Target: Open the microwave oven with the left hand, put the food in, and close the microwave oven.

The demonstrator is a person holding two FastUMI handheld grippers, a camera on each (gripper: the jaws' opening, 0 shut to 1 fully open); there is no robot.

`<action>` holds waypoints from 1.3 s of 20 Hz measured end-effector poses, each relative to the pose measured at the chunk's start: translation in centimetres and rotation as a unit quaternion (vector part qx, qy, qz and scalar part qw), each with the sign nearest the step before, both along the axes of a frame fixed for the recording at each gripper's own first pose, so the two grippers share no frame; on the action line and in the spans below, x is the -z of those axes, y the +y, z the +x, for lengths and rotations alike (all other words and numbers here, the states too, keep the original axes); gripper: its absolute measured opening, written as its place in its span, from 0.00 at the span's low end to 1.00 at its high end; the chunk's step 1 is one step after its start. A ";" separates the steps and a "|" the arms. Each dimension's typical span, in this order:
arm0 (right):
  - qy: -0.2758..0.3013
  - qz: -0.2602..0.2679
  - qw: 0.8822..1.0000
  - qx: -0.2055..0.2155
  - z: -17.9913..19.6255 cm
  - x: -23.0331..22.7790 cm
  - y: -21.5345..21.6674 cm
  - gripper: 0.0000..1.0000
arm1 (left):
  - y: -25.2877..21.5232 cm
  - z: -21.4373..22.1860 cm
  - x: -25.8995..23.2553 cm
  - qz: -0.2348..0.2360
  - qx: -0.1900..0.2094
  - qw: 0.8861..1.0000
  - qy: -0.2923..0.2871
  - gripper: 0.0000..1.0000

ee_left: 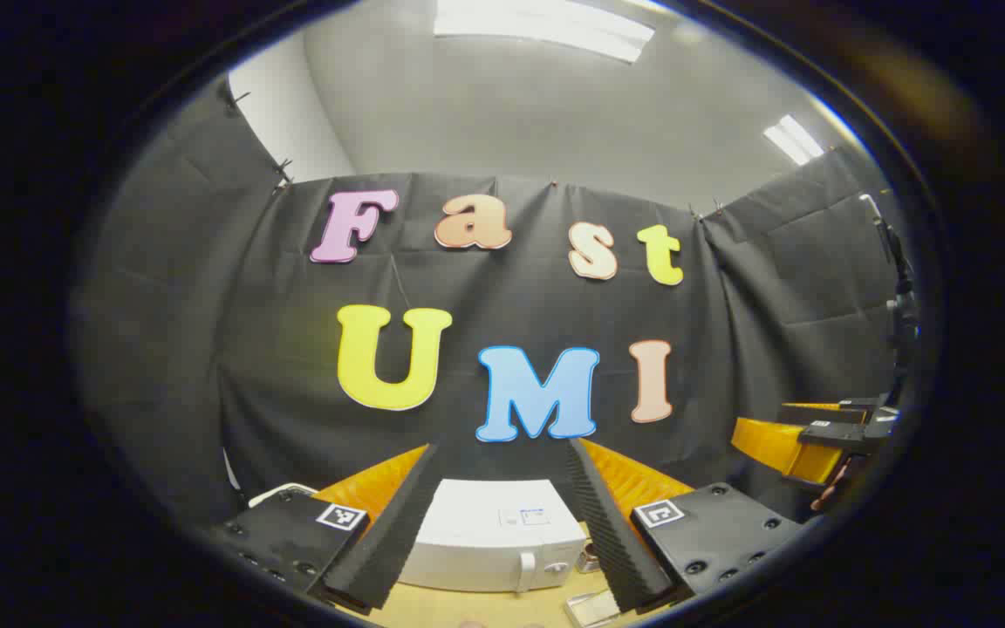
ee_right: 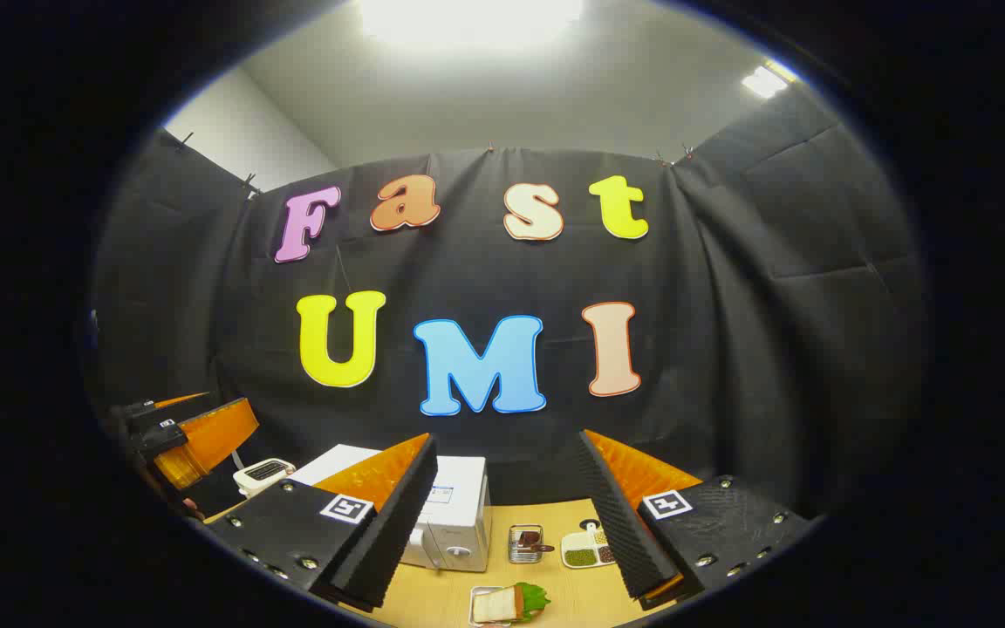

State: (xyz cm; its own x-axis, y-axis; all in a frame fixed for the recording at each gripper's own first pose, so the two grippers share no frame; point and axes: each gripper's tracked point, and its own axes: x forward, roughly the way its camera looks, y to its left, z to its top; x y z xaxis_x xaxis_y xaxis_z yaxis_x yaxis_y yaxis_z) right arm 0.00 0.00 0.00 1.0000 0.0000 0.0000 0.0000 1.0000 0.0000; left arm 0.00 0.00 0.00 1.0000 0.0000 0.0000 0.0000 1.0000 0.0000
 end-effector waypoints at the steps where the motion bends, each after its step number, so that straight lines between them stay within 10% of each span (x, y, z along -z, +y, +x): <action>1: -0.001 0.000 1.000 -0.001 0.1 -0.1 -0.1 0.96 | -0.2 0.0 0.0 -0.001 0.001 1.000 -0.001 0.94; 19: 0.013 0.018 1.000 0.015 1.0 1.7 -2.3 0.96 | -1.7 1.5 2.4 -0.001 0.016 1.000 0.001 0.98; 26: 0.050 0.013 0.998 0.021 1.2 5.1 -2.9 0.96 | -1.4 3.4 11.0 0.012 0.021 0.999 0.027 0.94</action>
